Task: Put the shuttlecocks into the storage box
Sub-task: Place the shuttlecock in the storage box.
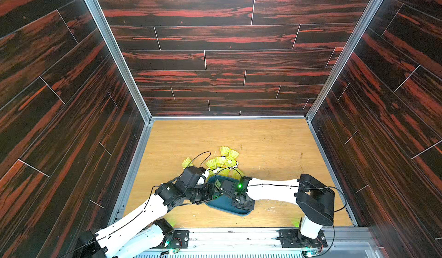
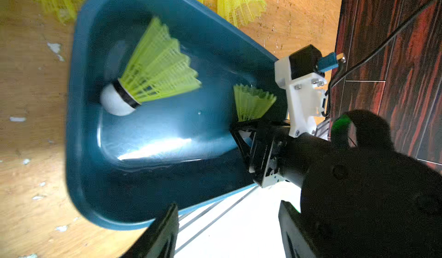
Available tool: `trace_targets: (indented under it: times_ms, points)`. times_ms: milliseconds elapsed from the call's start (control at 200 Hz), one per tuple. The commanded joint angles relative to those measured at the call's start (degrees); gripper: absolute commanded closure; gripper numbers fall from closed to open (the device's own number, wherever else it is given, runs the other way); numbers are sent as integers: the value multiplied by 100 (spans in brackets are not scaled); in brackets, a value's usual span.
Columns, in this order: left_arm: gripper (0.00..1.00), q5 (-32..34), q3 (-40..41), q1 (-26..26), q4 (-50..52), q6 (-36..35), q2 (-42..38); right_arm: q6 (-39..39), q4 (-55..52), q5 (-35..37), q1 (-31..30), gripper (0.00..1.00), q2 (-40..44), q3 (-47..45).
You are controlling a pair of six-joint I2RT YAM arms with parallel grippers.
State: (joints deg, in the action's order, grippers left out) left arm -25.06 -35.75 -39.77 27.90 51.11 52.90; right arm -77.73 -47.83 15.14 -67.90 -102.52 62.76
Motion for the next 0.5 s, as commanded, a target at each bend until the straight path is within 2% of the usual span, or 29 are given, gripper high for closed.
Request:
trace_targets:
  times_ms: [0,225,496]
  points:
    - [30,32,-42,-22,-22,-14,-61,-22,-294,15,14,54,-188,174]
    - [30,78,-108,-21,20,-38,-62,-49,-510,59,9,45,-161,306]
    - [30,149,-178,-6,20,-66,-4,-103,-702,121,15,42,60,519]
